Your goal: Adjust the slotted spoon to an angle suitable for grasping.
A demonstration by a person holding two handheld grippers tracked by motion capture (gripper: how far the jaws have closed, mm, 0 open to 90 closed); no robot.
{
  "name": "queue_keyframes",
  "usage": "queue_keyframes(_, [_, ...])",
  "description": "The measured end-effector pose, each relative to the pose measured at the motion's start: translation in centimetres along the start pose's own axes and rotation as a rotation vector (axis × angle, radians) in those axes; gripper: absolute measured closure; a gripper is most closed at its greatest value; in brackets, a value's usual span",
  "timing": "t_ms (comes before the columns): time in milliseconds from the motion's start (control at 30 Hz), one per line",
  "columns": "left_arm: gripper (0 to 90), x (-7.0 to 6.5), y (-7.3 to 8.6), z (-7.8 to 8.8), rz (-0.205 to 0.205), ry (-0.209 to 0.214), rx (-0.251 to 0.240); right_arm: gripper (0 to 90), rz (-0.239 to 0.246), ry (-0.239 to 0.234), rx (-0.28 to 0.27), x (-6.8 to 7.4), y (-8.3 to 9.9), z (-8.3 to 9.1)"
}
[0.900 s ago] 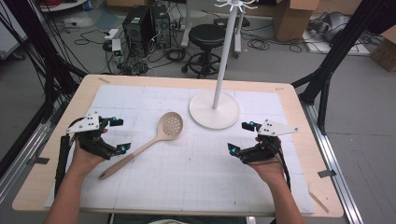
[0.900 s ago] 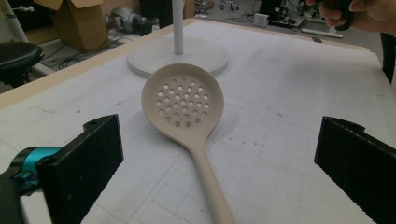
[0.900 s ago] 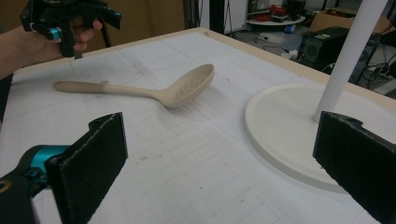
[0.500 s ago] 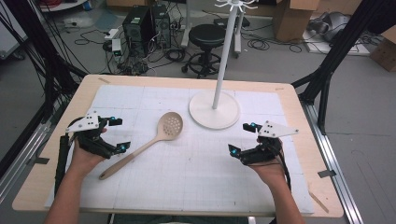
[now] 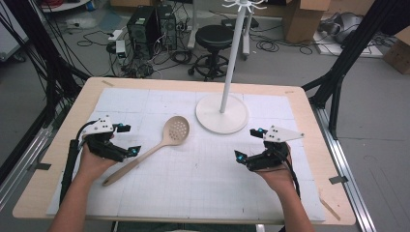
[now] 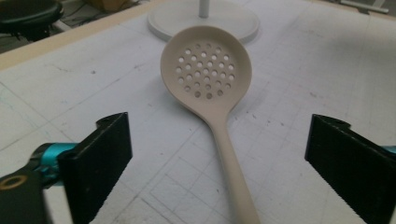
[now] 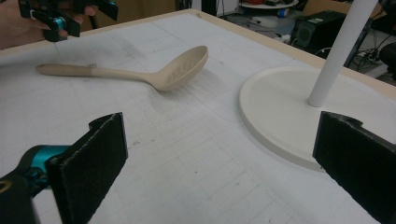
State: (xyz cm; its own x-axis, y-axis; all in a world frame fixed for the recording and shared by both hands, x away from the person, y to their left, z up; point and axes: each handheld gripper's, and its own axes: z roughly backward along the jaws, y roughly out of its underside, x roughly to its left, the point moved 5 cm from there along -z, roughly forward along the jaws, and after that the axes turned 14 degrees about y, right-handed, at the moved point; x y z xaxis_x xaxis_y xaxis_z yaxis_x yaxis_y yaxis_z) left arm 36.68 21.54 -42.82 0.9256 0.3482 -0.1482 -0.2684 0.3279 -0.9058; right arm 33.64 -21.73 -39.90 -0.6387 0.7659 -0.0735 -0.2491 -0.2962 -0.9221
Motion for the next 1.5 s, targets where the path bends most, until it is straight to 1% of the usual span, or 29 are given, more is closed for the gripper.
queue_keyframes(33, [9.7, 0.0, 0.1, -0.2, 0.001, 0.002, 0.012, 1.4, 0.001, 0.001, 0.002, 0.0, 0.0, 0.0])
queue_keyframes(100, [10.0, 0.0, 0.4, -0.8, 0.007, -0.003, 0.054, 1.4, -0.001, -0.001, 0.004, 0.0, 0.1, 0.0])
queue_keyframes(133, [10.9, 0.0, 0.4, -0.8, 0.007, -0.003, 0.054, 1.4, 0.001, 0.000, 0.005, 0.0, 0.1, 0.0])
queue_keyframes(167, [12.9, 0.0, 0.6, -1.1, 0.018, 0.004, 0.084, 1.4, -0.002, 0.000, 0.002, 0.0, 0.1, 0.0])
queue_keyframes(200, [15.3, 0.0, 0.6, -1.1, 0.018, 0.004, 0.084, 1.4, -0.002, -0.002, 0.000, 0.0, 0.1, -0.1])
queue_keyframes(233, [16.8, -0.1, 0.8, -1.5, 0.029, 0.015, 0.105, 1.4, -0.006, -0.001, 0.004, 0.0, 0.2, -0.1])
queue_keyframes(267, [17.5, -0.1, 0.8, -1.5, 0.029, 0.015, 0.105, 1.4, -0.004, 0.000, 0.005, 0.0, 0.2, -0.1])
queue_keyframes(300, [18.2, -0.1, 1.0, -1.7, 0.031, 0.016, 0.132, 1.4, -0.005, -0.002, 0.006, 0.0, 0.2, -0.1])
queue_keyframes(333, [19.2, -0.1, 1.0, -1.7, 0.031, 0.016, 0.132, 1.4, -0.006, -0.002, 0.006, 0.0, 0.2, -0.2])
queue_keyframes(367, [20.1, 0.0, 1.1, -1.9, 0.033, 0.018, 0.153, 1.4, -0.001, -0.003, 0.004, 0.0, 0.2, -0.2])
queue_keyframes(433, [20.2, 0.0, 1.2, -2.0, 0.037, 0.020, 0.157, 1.4, 0.000, -0.002, 0.003, 0.0, 0.2, -0.2])
queue_keyframes(533, [20.7, 0.0, 1.4, -2.2, 0.048, 0.027, 0.175, 1.4, -0.004, -0.005, 0.008, 0.0, 0.3, -0.2])
queue_keyframes(667, [21.5, 0.0, 1.8, -2.5, 0.055, 0.020, 0.223, 1.4, -0.009, -0.001, 0.008, -0.1, 0.3, -0.2])
queue_keyframes(767, [23.5, -0.1, 1.9, -2.7, 0.056, 0.032, 0.239, 1.4, -0.013, 0.001, 0.018, -0.1, 0.5, -0.3])
queue_keyframes(900, [25.0, -0.1, 1.9, -2.8, 0.071, 0.038, 0.243, 1.4, -0.003, -0.001, 0.016, -0.1, 0.5, -0.4])
queue_keyframes(1000, [26.3, 0.0, 2.3, -3.1, 0.080, 0.040, 0.270, 1.4, -0.009, -0.001, 0.021, -0.1, 0.6, -0.3])
queue_keyframes(1033, [27.2, 0.0, 2.3, -3.1, 0.080, 0.040, 0.270, 1.4, -0.009, -0.001, 0.021, -0.1, 0.6, -0.3])
queue_keyframes(1067, [27.2, -0.1, 2.4, -3.2, 0.080, 0.039, 0.285, 1.4, -0.009, 0.000, 0.020, -0.1, 0.6, -0.4])
queue_keyframes(1167, [29.5, -0.1, 2.7, -3.6, 0.081, 0.046, 0.305, 1.4, -0.008, 0.000, 0.022, -0.1, 0.7, -0.4])
queue_keyframes(1200, [31.7, -0.1, 2.7, -3.7, 0.080, 0.047, 0.312, 1.4, -0.007, -0.001, 0.028, 0.0, 0.7, -0.5])
queue_keyframes(1300, [34.1, 0.0, 2.9, -3.9, 0.081, 0.046, 0.327, 1.4, 0.000, -0.002, 0.028, 0.0, 0.7, -0.5])
queue_keyframes(1333, [35.1, -0.1, 3.0, -4.0, 0.088, 0.044, 0.333, 1.4, 0.001, -0.002, 0.028, 0.0, 0.7, -0.5])
queue_keyframes(1367, [39.3, -0.1, 3.1, -4.0, 0.091, 0.043, 0.342, 1.4, 0.002, -0.001, 0.033, 0.0, 0.8, -0.6])
queue_keyframes(1400, [39.3, -0.1, 3.2, -4.1, 0.088, 0.047, 0.352, 1.4, 0.002, -0.001, 0.033, 0.0, 0.8, -0.6])
queue_keyframes(1433, [42.7, -0.1, 3.4, -4.2, 0.084, 0.052, 0.369, 1.4, 0.003, -0.002, 0.033, 0.0, 0.8, -0.6])
queue_keyframes(1467, [46.6, -0.2, 3.4, -4.3, 0.054, 0.034, 0.386, 1.4, 0.003, -0.004, 0.032, 0.1, 0.8, -0.6])
queue_keyframes(1500, [48.0, -0.2, 3.4, -4.3, 0.054, 0.034, 0.386, 1.4, 0.007, -0.002, 0.032, 0.0, 0.8, -0.7])
